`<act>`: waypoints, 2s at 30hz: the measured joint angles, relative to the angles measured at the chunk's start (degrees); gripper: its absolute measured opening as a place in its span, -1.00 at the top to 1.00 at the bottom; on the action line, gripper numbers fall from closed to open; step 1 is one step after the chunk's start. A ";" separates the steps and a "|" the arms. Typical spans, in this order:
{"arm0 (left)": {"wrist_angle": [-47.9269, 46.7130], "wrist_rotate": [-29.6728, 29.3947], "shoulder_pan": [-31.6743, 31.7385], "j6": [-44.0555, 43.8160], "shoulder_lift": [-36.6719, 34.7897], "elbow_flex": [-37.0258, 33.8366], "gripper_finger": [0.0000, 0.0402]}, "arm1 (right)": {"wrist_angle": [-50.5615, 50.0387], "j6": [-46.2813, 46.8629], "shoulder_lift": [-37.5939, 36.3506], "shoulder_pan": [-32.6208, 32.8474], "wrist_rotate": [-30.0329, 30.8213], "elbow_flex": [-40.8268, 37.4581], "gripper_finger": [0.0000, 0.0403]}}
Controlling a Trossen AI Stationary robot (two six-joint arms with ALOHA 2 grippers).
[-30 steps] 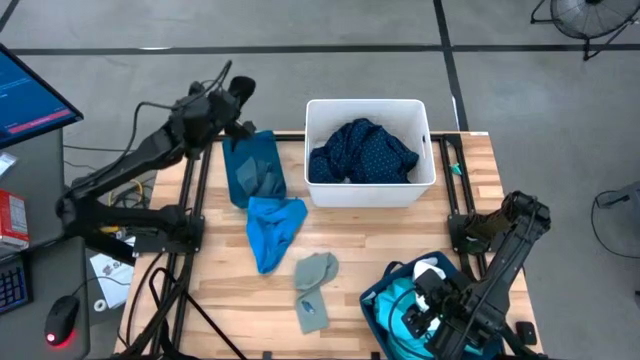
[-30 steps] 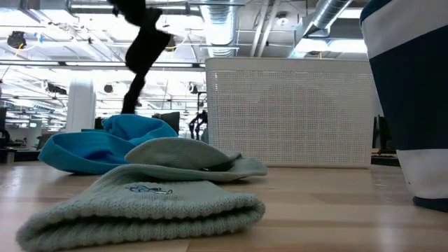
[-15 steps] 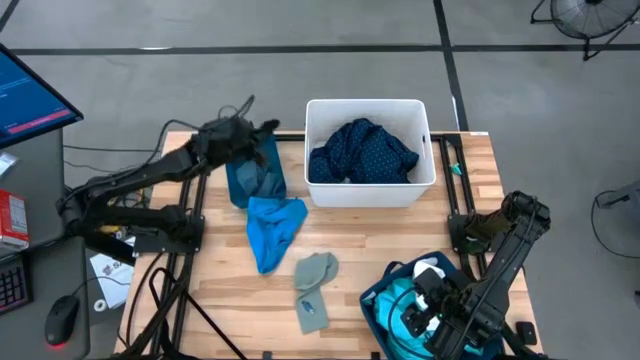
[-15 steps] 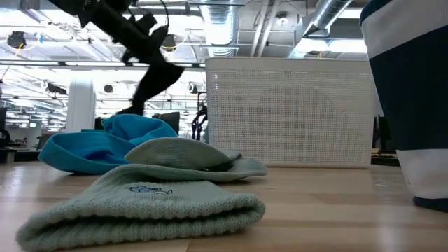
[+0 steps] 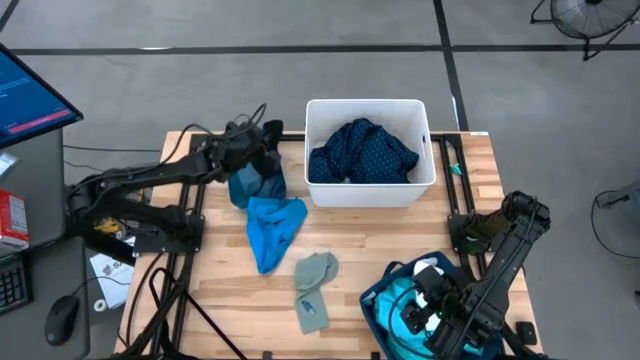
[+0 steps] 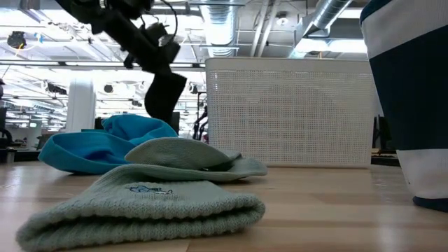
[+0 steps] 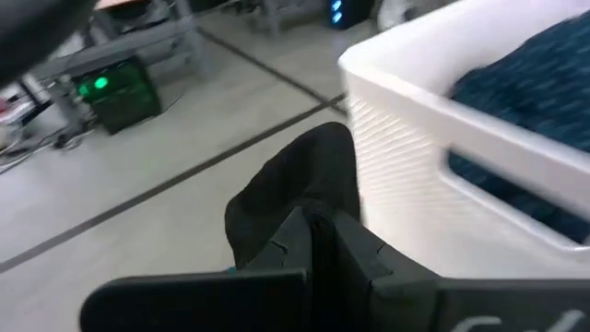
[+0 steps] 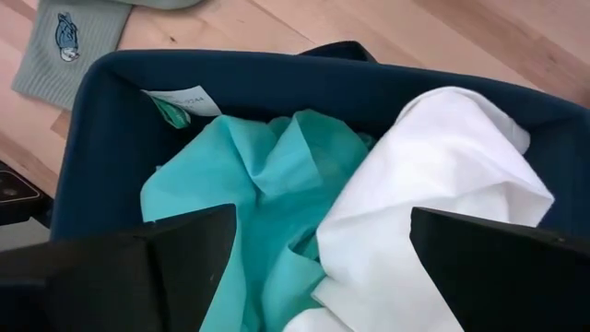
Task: Pick & Place Cloths
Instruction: Put the black sock into the blue bin
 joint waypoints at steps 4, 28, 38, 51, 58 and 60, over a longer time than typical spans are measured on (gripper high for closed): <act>-0.49 -0.38 2.29 0.37 4.33 0.00 1.00 | 0.22 0.06 0.00 0.00 0.01 0.01 -0.58; -17.60 -0.48 9.14 -4.88 8.83 -7.26 1.00 | 0.82 1.53 -0.02 0.00 0.01 0.01 -0.58; -12.41 12.11 11.58 -10.01 8.83 -11.87 0.99 | 0.56 1.07 -0.02 -0.02 0.03 0.01 -0.58; -12.61 15.06 11.56 -9.10 7.61 -12.11 0.33 | 0.85 0.92 -0.02 -0.02 0.03 0.01 -0.58; -12.70 15.58 11.56 -9.47 -1.30 -11.81 -0.10 | 0.84 0.70 -0.02 0.00 0.03 0.01 -0.58; -12.84 15.61 11.56 -9.49 -4.67 -11.39 -0.16 | 0.85 -0.20 -0.02 0.00 0.03 0.01 -0.58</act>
